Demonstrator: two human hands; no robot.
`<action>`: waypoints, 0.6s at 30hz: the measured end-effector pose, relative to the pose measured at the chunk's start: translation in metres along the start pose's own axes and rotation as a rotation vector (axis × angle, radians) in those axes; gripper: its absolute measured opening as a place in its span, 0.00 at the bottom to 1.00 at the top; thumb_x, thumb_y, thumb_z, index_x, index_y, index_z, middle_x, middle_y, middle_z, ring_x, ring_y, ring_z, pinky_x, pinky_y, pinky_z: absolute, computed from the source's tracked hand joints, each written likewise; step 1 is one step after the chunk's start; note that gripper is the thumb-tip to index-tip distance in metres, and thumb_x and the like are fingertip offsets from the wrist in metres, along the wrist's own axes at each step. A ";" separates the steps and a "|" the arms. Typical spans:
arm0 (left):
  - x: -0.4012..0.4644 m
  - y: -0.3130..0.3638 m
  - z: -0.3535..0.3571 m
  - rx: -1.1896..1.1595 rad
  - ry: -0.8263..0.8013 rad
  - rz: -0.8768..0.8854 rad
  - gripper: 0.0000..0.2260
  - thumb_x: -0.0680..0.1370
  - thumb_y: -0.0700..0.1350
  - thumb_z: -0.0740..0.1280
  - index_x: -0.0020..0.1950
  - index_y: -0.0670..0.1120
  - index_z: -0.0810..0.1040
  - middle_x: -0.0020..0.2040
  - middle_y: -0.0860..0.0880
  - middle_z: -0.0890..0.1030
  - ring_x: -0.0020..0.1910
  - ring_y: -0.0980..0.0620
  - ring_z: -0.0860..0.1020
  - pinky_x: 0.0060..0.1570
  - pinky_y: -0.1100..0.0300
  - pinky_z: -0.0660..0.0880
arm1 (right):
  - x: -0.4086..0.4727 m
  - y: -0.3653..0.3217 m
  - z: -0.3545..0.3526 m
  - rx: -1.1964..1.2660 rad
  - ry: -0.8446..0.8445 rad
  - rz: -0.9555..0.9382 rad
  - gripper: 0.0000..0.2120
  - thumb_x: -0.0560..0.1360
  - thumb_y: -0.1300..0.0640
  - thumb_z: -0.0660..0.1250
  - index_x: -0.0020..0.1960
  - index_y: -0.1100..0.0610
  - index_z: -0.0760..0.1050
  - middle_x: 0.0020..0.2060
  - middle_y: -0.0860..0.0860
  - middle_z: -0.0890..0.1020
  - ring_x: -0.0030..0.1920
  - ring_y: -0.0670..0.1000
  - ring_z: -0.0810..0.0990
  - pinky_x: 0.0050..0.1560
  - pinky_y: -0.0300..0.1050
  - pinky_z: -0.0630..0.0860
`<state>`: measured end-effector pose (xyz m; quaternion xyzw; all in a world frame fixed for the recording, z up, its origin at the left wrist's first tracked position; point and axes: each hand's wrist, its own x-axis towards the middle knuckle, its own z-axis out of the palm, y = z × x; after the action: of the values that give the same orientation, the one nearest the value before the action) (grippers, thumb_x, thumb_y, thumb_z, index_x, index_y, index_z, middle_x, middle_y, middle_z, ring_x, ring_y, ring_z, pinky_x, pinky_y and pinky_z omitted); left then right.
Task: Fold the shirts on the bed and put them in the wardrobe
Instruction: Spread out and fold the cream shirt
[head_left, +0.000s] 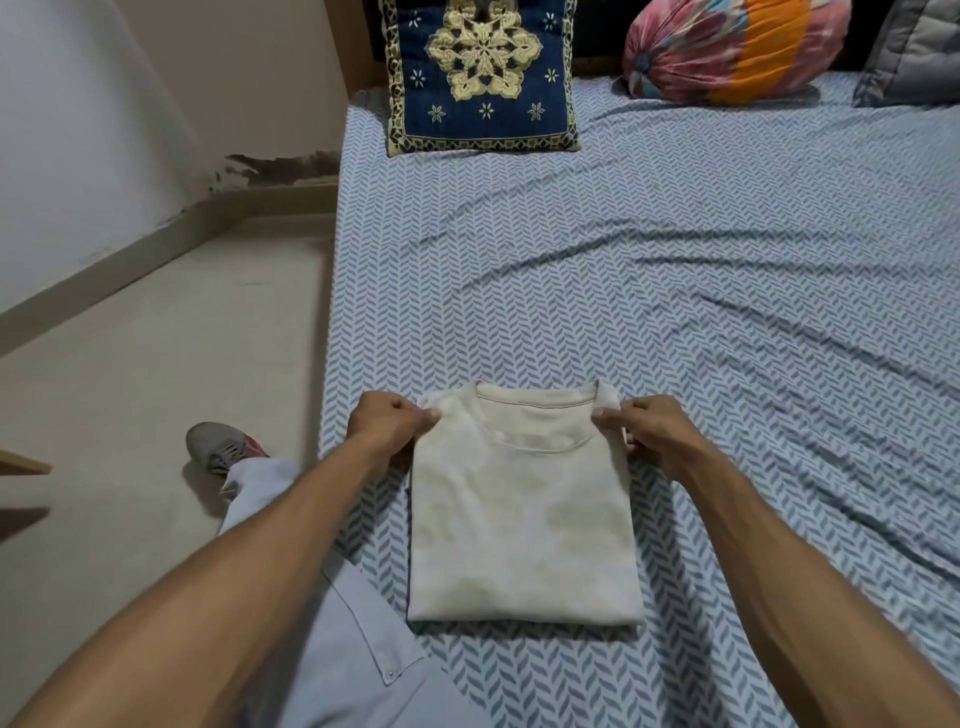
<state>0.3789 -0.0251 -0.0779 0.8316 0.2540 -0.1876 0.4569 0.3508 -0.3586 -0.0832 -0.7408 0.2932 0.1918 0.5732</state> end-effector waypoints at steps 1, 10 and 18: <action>0.000 0.000 -0.001 -0.057 -0.017 -0.027 0.11 0.73 0.47 0.78 0.40 0.41 0.82 0.38 0.44 0.84 0.39 0.45 0.81 0.39 0.52 0.79 | 0.000 0.000 0.001 0.021 -0.011 0.012 0.20 0.71 0.58 0.78 0.31 0.56 0.68 0.26 0.52 0.71 0.26 0.49 0.70 0.30 0.44 0.67; 0.000 0.002 0.008 -0.380 -0.088 -0.208 0.12 0.82 0.47 0.65 0.39 0.46 0.72 0.27 0.47 0.71 0.24 0.50 0.66 0.24 0.60 0.67 | -0.004 0.001 0.012 0.176 0.034 0.132 0.14 0.73 0.50 0.75 0.44 0.59 0.76 0.38 0.66 0.77 0.38 0.57 0.77 0.38 0.49 0.75; -0.018 -0.001 0.008 -0.317 -0.169 -0.217 0.09 0.81 0.39 0.66 0.40 0.43 0.73 0.30 0.45 0.73 0.26 0.49 0.70 0.26 0.55 0.74 | -0.024 0.000 0.012 0.202 -0.052 0.127 0.12 0.76 0.56 0.75 0.45 0.64 0.78 0.41 0.58 0.85 0.40 0.57 0.84 0.39 0.48 0.79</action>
<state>0.3635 -0.0358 -0.0723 0.6984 0.3290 -0.2624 0.5789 0.3328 -0.3416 -0.0716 -0.6542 0.3423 0.2162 0.6389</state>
